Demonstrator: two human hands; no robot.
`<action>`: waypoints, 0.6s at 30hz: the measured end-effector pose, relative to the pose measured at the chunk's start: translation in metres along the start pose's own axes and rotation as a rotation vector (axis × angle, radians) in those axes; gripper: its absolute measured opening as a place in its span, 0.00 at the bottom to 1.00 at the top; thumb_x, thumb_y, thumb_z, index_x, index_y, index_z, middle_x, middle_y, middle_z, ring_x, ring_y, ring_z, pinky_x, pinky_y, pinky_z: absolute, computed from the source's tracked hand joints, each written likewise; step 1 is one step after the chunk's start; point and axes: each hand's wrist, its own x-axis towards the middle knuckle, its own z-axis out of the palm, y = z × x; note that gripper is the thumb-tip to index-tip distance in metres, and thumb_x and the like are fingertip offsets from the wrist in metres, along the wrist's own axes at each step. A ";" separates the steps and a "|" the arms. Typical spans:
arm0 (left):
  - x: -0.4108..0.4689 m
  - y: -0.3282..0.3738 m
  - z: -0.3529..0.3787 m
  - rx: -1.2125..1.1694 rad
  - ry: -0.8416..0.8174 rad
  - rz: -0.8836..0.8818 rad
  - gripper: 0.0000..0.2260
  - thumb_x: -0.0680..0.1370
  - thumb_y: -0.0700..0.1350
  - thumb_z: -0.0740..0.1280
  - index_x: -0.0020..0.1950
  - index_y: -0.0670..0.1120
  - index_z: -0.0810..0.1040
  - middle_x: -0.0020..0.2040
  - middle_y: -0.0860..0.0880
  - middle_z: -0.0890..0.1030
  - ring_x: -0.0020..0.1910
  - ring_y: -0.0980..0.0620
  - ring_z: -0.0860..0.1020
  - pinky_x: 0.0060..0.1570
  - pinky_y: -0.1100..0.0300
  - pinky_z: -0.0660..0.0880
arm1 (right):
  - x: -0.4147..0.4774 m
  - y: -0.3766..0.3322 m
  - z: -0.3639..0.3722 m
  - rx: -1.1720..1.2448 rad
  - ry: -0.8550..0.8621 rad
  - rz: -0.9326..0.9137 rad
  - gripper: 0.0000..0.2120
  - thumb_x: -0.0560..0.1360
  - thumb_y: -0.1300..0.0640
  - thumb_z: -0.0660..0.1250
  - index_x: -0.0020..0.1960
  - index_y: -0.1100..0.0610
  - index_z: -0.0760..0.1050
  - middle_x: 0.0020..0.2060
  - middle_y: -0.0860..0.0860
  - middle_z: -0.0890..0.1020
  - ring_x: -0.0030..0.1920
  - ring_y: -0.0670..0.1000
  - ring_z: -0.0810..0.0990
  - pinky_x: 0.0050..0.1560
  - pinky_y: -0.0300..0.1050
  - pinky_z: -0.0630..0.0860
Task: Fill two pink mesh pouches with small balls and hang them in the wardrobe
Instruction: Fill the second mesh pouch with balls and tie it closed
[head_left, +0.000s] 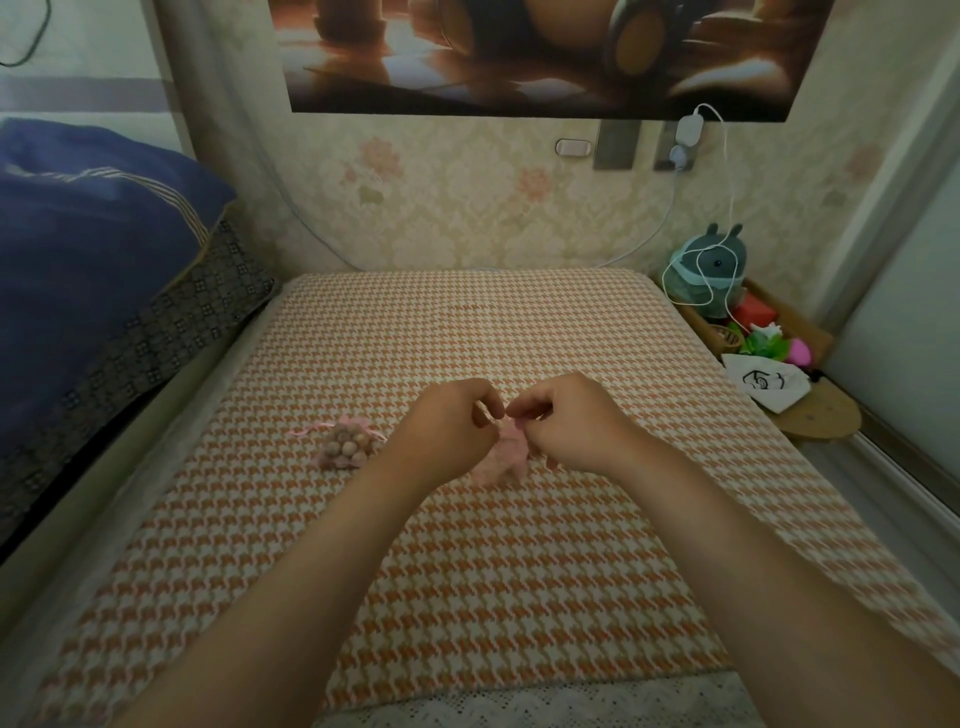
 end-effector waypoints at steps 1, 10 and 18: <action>-0.001 0.000 -0.003 -0.003 0.009 -0.002 0.08 0.75 0.39 0.68 0.44 0.53 0.78 0.39 0.52 0.83 0.36 0.52 0.82 0.29 0.63 0.76 | 0.001 0.000 0.000 0.014 0.013 -0.002 0.13 0.81 0.62 0.65 0.61 0.53 0.83 0.43 0.42 0.81 0.30 0.37 0.76 0.34 0.31 0.70; -0.010 -0.007 -0.028 0.053 -0.063 -0.058 0.15 0.76 0.36 0.65 0.38 0.54 0.83 0.35 0.55 0.81 0.30 0.54 0.78 0.27 0.65 0.72 | 0.004 0.017 0.017 -0.185 -0.016 0.061 0.11 0.79 0.62 0.68 0.56 0.50 0.85 0.53 0.47 0.85 0.51 0.48 0.83 0.54 0.47 0.81; -0.018 -0.011 -0.030 0.060 -0.113 -0.038 0.04 0.75 0.45 0.71 0.47 0.52 0.85 0.47 0.55 0.84 0.43 0.59 0.81 0.37 0.68 0.75 | 0.008 0.023 0.043 -0.446 -0.059 0.041 0.06 0.76 0.54 0.69 0.51 0.50 0.84 0.41 0.46 0.82 0.43 0.51 0.80 0.40 0.43 0.72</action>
